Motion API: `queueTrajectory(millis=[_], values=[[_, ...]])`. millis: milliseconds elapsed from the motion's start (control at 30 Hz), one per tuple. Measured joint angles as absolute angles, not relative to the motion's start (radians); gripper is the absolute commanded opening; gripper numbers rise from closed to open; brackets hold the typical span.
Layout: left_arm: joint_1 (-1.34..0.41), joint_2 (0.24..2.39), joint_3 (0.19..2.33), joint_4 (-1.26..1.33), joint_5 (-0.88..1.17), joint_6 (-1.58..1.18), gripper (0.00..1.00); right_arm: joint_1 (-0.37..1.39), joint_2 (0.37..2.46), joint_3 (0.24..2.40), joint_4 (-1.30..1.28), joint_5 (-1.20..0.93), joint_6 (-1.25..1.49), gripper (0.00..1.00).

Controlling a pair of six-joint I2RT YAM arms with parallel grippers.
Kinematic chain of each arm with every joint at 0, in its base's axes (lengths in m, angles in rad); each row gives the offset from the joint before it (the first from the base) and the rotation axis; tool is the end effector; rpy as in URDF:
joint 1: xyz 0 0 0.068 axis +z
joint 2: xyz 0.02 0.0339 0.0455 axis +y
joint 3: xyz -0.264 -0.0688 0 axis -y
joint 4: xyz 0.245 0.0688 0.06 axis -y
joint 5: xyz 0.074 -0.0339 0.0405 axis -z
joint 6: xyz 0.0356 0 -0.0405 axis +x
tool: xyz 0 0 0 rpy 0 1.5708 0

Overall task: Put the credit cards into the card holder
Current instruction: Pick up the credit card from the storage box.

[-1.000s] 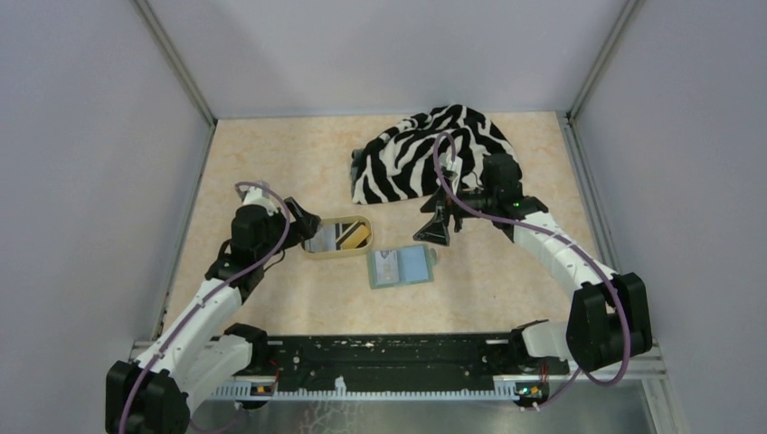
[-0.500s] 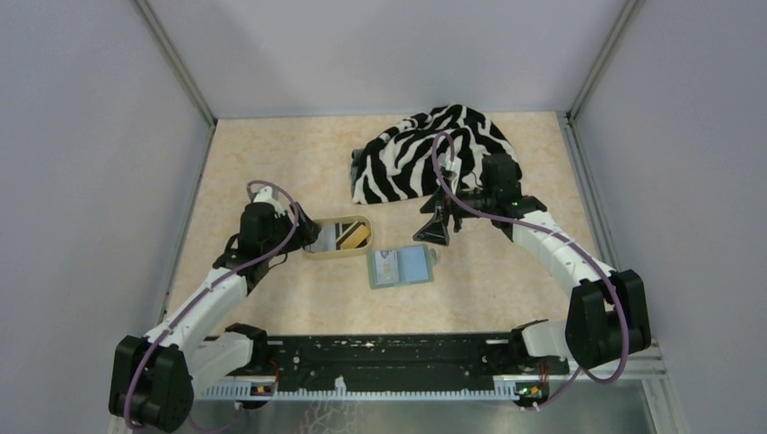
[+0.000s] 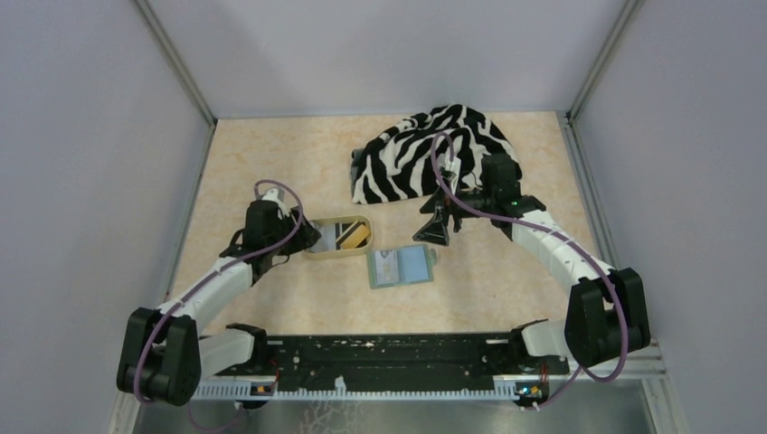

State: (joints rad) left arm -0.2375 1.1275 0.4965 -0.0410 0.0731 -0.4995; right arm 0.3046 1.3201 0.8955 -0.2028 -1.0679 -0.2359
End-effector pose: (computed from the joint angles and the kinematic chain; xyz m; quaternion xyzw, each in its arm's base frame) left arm 0.2187 -0.0556 0.1877 -0.1018 0.8945 -0.1871 0.3931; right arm 0.2542 0.1126 0.2695 -0.4276 0.6772 0.4665 0.3753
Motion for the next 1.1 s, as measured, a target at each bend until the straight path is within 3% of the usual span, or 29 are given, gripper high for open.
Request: queueTrajectory(millis=[633, 1100], values=[[-0.211, 1.264, 0.535, 0.019, 0.176, -0.503, 0.6, 0.305, 1.32, 0.896, -0.205, -1.071, -0.243, 0.97], [-0.21, 1.293, 0.565, -0.009, 0.184, -0.504, 0.5, 0.304, 1.32, 0.896, -0.206, -1.071, -0.244, 0.97]])
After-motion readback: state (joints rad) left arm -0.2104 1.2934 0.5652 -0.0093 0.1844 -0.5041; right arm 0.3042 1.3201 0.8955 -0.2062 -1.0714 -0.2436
